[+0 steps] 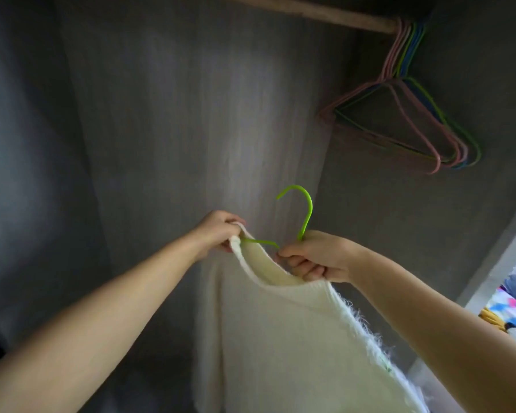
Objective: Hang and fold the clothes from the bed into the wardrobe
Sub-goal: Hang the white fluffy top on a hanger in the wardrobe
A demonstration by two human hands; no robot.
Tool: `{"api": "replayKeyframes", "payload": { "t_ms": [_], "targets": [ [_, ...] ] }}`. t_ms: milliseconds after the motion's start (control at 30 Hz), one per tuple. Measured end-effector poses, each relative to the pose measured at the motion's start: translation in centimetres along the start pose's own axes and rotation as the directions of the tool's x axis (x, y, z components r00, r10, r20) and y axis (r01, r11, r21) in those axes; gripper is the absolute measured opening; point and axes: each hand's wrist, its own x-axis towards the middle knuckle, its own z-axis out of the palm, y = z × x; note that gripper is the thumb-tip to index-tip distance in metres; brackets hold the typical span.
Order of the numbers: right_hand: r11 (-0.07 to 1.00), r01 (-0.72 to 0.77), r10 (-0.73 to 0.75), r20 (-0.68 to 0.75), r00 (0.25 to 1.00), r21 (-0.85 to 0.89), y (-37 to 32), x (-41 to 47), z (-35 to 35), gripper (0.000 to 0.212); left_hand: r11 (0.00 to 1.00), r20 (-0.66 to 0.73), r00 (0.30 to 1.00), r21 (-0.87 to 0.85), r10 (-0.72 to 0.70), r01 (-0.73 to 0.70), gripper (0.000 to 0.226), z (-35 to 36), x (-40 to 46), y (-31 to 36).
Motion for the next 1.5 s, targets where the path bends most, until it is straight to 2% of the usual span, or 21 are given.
{"api": "replayKeyframes", "payload": {
  "t_ms": [67, 100, 167, 267, 333, 367, 433, 500, 567, 633, 733, 800, 867, 933, 1000, 1067, 1133, 1200, 1267, 1367, 1500],
  "targets": [
    [0.966, 0.077, -0.076, -0.015, 0.997, 0.245, -1.7, 0.9, -0.3, 0.025, 0.917, 0.018, 1.000, -0.399, -0.022, 0.028, 0.037, -2.0, -1.0, -0.3],
    [0.922, 0.106, -0.110, -0.012, 0.994, 0.372, -3.0, 1.6, -0.2, 0.026, 0.889, -0.002, 1.000, -0.458, -0.014, 0.011, 0.043, -3.0, -1.7, -0.6],
    [0.832, 0.120, -0.154, 0.019, 0.988, 0.542, -5.8, 3.3, 0.4, 0.026, 0.926, -0.023, 1.000, -0.377, 0.010, -0.018, 0.055, -3.2, -4.0, -1.4],
    [0.851, 0.096, -0.180, 0.116, 0.977, 0.516, -10.5, 6.2, 2.9, 0.024, 0.981, 0.097, 0.991, -0.180, 0.087, -0.068, 0.087, -1.8, -7.5, -0.6],
    [0.869, 0.082, -0.202, 0.199, 0.959, 0.489, -13.5, 8.0, 5.4, 0.025, 0.980, 0.061, 0.985, -0.132, 0.160, -0.151, 0.095, -2.6, -8.1, 1.1],
    [0.869, 0.098, -0.228, 0.217, 0.949, 0.484, -14.9, 9.0, 6.9, 0.027, 0.979, 0.015, 0.986, -0.127, 0.166, -0.163, 0.091, -3.8, -7.9, 1.9],
    [0.840, 0.141, -0.292, 0.217, 0.931, 0.525, -17.2, 11.0, 9.2, 0.037, 0.983, -0.094, 0.984, -0.090, 0.153, -0.162, 0.069, -6.3, -7.7, 3.2],
    [0.801, 0.171, -0.357, 0.228, 0.906, 0.574, -19.5, 12.6, 11.2, 0.043, 0.989, -0.211, 0.966, 0.018, 0.149, -0.148, 0.052, -9.1, -7.6, 3.6],
    [0.787, 0.204, -0.419, 0.262, 0.869, 0.583, -22.5, 13.3, 13.4, 0.032, 0.976, -0.407, 0.892, 0.164, 0.197, -0.141, 0.035, -12.7, -7.9, 3.9],
    [0.794, 0.279, -0.471, 0.257, 0.843, 0.540, -25.2, 13.3, 15.2, 0.032, 0.953, -0.561, 0.777, 0.251, 0.285, -0.169, 0.024, -16.3, -7.9, 4.7],
    [0.811, 0.441, -0.552, 0.253, 0.794, 0.385, -29.3, 13.4, 17.3, 0.047, 0.932, -0.655, 0.664, 0.284, 0.360, -0.225, 0.030, -20.6, -7.6, 7.5],
    [0.787, 0.552, -0.602, 0.152, 0.784, 0.275, -32.3, 13.9, 18.0, 0.035, 0.924, -0.685, 0.621, 0.307, 0.382, -0.230, 0.035, -22.8, -6.7, 9.8],
    [0.737, 0.648, -0.659, -0.009, 0.752, 0.191, -35.2, 14.6, 18.5, 0.025, 0.921, -0.711, 0.587, 0.333, 0.387, -0.204, 0.039, -25.0, -5.5, 12.2],
    [0.708, 0.688, -0.679, -0.117, 0.725, 0.156, -37.9, 15.8, 19.0, 0.019, 0.914, -0.730, 0.557, 0.373, 0.395, -0.160, 0.039, -27.0, -4.3, 14.4],
    [0.720, 0.681, -0.660, -0.173, 0.731, 0.133, -40.0, 17.2, 19.4, 0.024, 0.900, -0.740, 0.542, 0.431, 0.398, -0.073, 0.043, -28.8, -2.8, 15.9],
    [0.721, 0.687, -0.669, -0.169, 0.724, 0.090, -41.5, 18.4, 20.0, 0.026, 0.884, -0.747, 0.544, 0.467, 0.383, 0.018, 0.055, -30.5, -1.3, 16.9],
    [0.686, 0.726, -0.711, -0.172, 0.682, 0.047, -42.1, 18.8, 20.7, 0.021, 0.880, -0.763, 0.534, 0.469, 0.364, 0.071, 0.064, -31.9, -0.1, 17.7],
    [0.631, 0.769, -0.750, -0.176, 0.638, 0.098, -42.3, 19.4, 21.3, 0.016, 0.875, -0.774, 0.513, 0.476, 0.372, 0.084, 0.065, -32.7, 0.6, 17.7],
    [0.601, 0.789, -0.779, -0.125, 0.614, 0.129, -41.7, 20.4, 22.0, 0.015, 0.883, -0.794, 0.495, 0.457, 0.353, 0.103, 0.064, -33.2, 0.8, 16.4],
    [0.623, 0.781, -0.782, -0.005, 0.623, -0.047, -39.6, 21.7, 23.1, 0.023, 0.901, -0.819, 0.507, 0.400, 0.267, 0.172, 0.060, -33.3, 0.7, 13.1],
    [0.581, 0.814, -0.814, -0.007, 0.581, -0.017, -37.6, 22.5, 23.8, 0.029, 0.852, -0.800, 0.533, 0.460, 0.276, 0.249, 0.064, -33.4, -0.4, 12.7]
  ]
}}
